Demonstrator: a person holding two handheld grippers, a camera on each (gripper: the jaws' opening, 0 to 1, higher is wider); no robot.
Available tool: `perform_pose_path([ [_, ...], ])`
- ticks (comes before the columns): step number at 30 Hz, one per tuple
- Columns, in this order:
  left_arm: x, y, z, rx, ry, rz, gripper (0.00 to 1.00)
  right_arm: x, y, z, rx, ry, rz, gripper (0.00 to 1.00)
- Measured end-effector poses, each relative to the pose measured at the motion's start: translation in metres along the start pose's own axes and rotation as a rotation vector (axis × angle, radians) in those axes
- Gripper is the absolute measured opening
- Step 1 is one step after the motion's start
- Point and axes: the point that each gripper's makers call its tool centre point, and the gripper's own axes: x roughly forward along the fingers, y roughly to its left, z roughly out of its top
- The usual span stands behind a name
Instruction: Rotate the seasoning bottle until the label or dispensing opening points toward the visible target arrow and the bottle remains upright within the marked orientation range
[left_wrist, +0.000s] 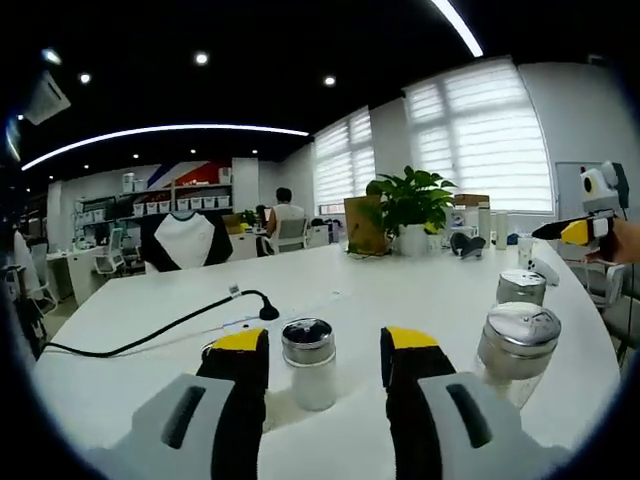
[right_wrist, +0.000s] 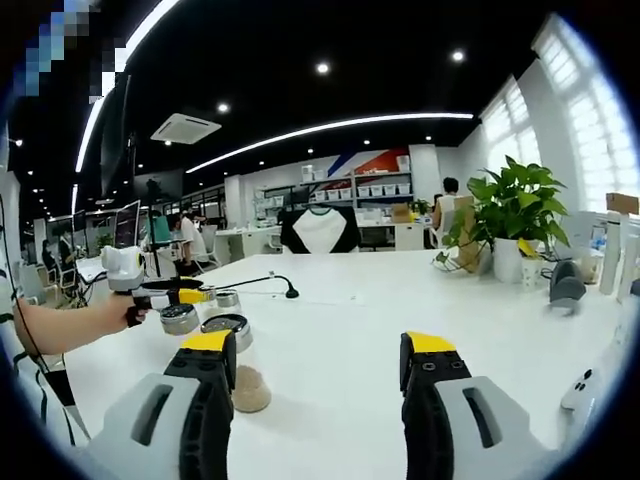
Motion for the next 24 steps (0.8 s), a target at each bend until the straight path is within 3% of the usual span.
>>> perform_pose_path([
  [6,0.012,-0.003,0.000,0.038,0.008,0.006,0.44,-0.001,0.000,-0.002,-0.003,0.006,-0.003,0.65],
  [16,0.028,0.002,-0.016,0.059,0.066,0.064,0.43,-0.005,-0.006,-0.003,0.004,0.003,-0.015,0.65],
  [24,0.036,0.002,-0.023,0.068,0.082,0.067,0.39,-0.009,-0.010,-0.006,0.007,0.006,-0.025,0.64],
])
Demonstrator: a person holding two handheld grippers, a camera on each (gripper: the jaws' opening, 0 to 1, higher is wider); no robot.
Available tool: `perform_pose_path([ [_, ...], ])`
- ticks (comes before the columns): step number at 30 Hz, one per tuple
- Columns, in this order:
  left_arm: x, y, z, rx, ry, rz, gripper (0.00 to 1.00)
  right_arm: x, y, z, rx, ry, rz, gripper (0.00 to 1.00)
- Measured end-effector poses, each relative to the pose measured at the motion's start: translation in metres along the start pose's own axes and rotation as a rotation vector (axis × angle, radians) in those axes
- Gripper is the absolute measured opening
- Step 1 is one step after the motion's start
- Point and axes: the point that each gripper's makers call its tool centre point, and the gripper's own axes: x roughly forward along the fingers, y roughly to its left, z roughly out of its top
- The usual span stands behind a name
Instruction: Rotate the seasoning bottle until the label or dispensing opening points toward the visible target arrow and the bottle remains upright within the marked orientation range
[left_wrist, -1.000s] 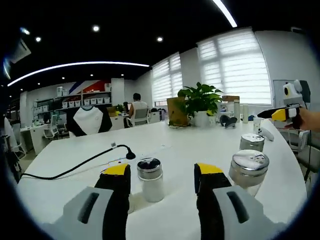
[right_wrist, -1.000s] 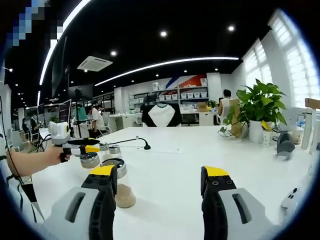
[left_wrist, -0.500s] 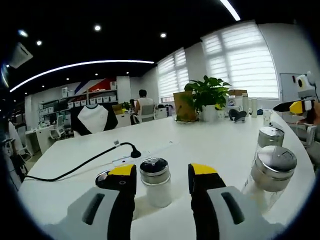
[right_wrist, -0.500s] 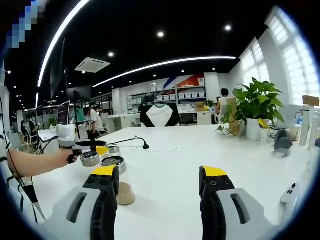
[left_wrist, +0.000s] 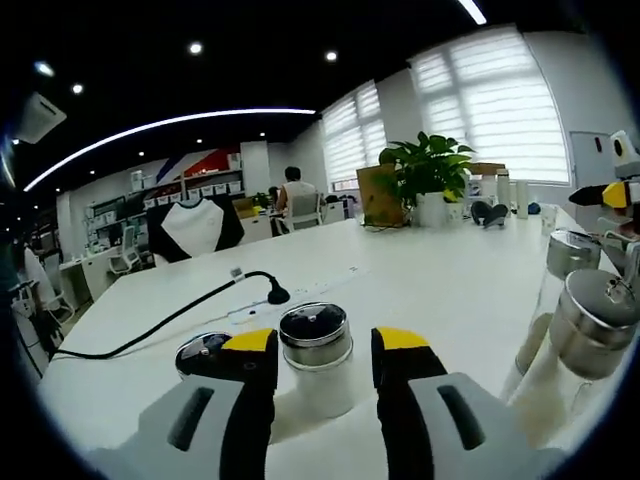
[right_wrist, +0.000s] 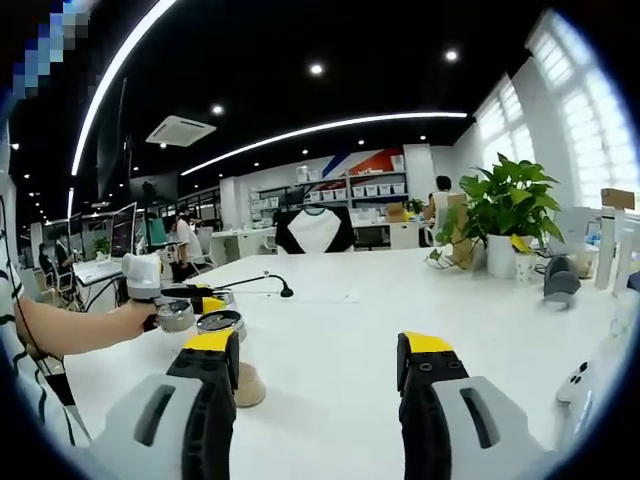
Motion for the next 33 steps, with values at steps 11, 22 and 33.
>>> perform_pose_path([
  [11,0.006,0.006,0.004,-0.011,-0.021,0.023,0.32,-0.002,-0.006,0.003,-0.014,-0.006,-0.014,0.59],
  [22,0.005,0.001,0.005,-0.009,-0.022,0.022,0.30,-0.006,-0.010,-0.002,0.006,-0.003,-0.030,0.58],
  [33,-0.014,-0.006,0.013,-0.015,-0.038,0.006,0.30,-0.009,-0.006,0.002,0.010,-0.025,-0.020,0.58],
])
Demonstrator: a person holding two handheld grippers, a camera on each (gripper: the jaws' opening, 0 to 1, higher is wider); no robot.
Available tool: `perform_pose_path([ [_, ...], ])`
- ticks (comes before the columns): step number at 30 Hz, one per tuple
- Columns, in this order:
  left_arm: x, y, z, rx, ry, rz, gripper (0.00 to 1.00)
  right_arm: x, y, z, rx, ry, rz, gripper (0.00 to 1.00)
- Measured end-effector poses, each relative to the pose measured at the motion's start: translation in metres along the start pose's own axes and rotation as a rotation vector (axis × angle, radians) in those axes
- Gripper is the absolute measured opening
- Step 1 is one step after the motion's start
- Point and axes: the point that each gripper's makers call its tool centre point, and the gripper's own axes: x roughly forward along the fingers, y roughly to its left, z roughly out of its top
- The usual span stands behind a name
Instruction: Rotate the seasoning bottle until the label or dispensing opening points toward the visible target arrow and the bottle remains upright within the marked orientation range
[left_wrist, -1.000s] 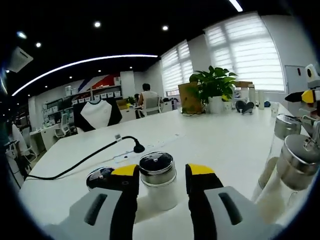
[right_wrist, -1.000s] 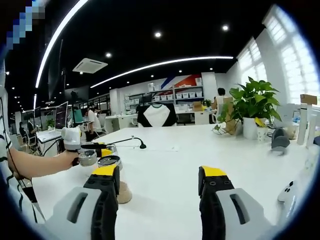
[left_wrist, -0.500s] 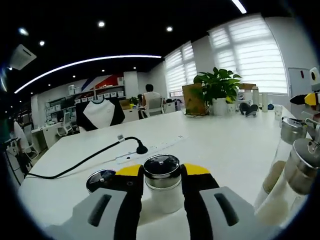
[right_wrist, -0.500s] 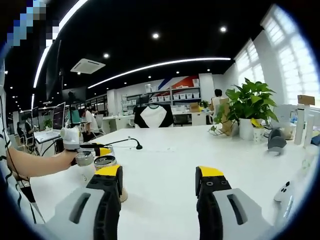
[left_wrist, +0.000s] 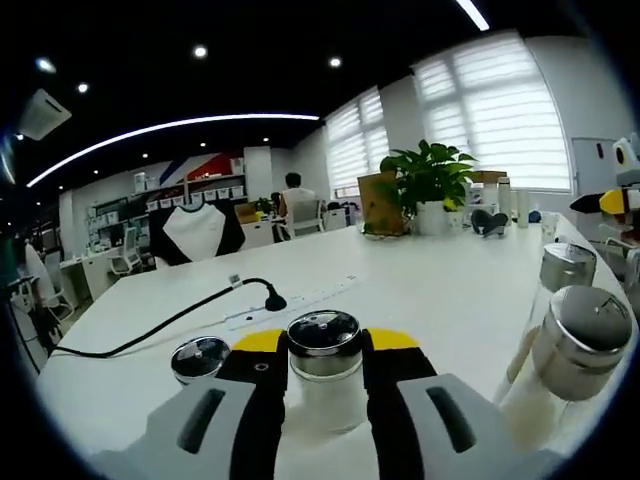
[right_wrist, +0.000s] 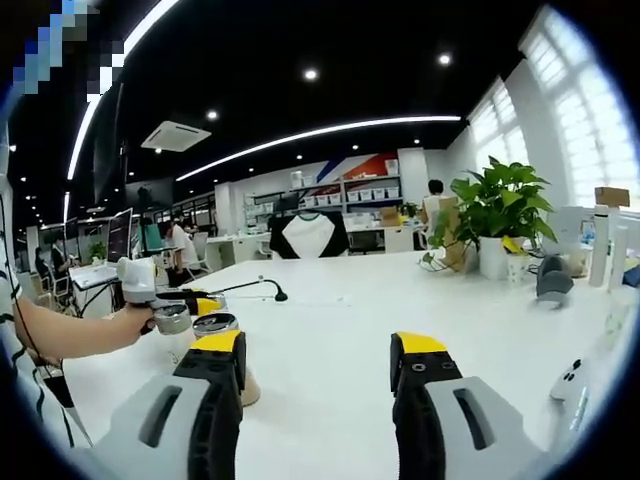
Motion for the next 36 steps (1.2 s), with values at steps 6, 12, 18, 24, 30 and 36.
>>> perform_pose_path([
  [6,-0.017,0.001,0.002,-0.011,-0.004,0.000,0.30,-0.002,0.003,-0.001,0.009,-0.006,0.007,0.58],
  [12,-0.037,-0.001,-0.003,0.000,0.013,-0.014,0.30,-0.003,0.009,0.000,0.005,-0.013,0.024,0.57],
  [18,-0.065,-0.001,-0.006,-0.037,0.006,-0.010,0.30,-0.003,0.016,0.002,0.001,-0.021,0.042,0.57],
  [24,-0.087,0.000,-0.007,-0.020,0.016,-0.013,0.30,-0.004,0.021,-0.001,0.004,-0.021,0.058,0.56],
  [30,-0.108,0.005,-0.004,-0.042,0.004,-0.002,0.30,-0.004,0.025,0.000,0.020,-0.037,0.066,0.56],
  [36,-0.126,0.006,-0.006,-0.067,-0.011,0.008,0.30,-0.003,0.028,-0.005,0.019,-0.027,0.076,0.56],
])
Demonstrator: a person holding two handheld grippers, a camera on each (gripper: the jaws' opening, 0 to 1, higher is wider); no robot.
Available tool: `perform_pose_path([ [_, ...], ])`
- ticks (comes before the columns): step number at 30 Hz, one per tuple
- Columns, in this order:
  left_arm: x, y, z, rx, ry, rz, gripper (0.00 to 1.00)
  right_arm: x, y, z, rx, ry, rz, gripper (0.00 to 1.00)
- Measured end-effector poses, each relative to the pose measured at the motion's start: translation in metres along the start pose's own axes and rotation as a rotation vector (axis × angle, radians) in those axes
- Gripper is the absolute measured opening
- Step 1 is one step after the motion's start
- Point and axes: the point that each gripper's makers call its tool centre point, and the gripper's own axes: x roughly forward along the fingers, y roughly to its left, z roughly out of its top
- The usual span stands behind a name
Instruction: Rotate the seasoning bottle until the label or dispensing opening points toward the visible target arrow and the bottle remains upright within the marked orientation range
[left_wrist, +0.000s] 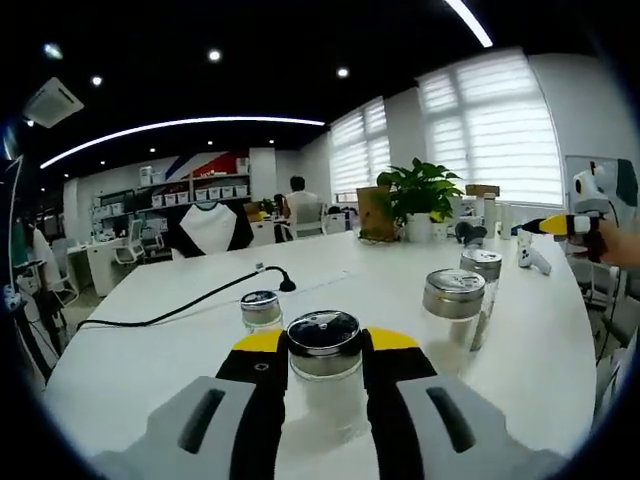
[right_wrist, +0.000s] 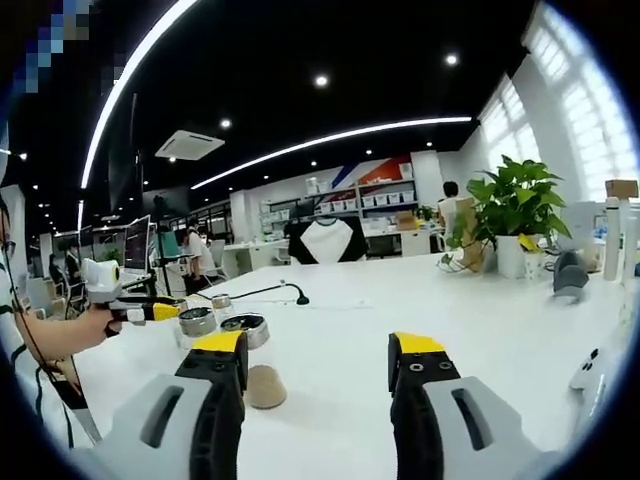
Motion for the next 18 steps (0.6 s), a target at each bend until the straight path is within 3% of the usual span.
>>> perform_pose_path([
  [9,-0.019,0.007,-0.006,-0.029,-0.001,0.026,0.30,0.001,0.001,-0.001,-0.004,0.003,0.005,0.56],
  [18,-0.017,-0.002,-0.014,-0.025,0.009,0.012,0.30,0.004,0.005,-0.003,-0.012,0.010,0.016,0.56],
])
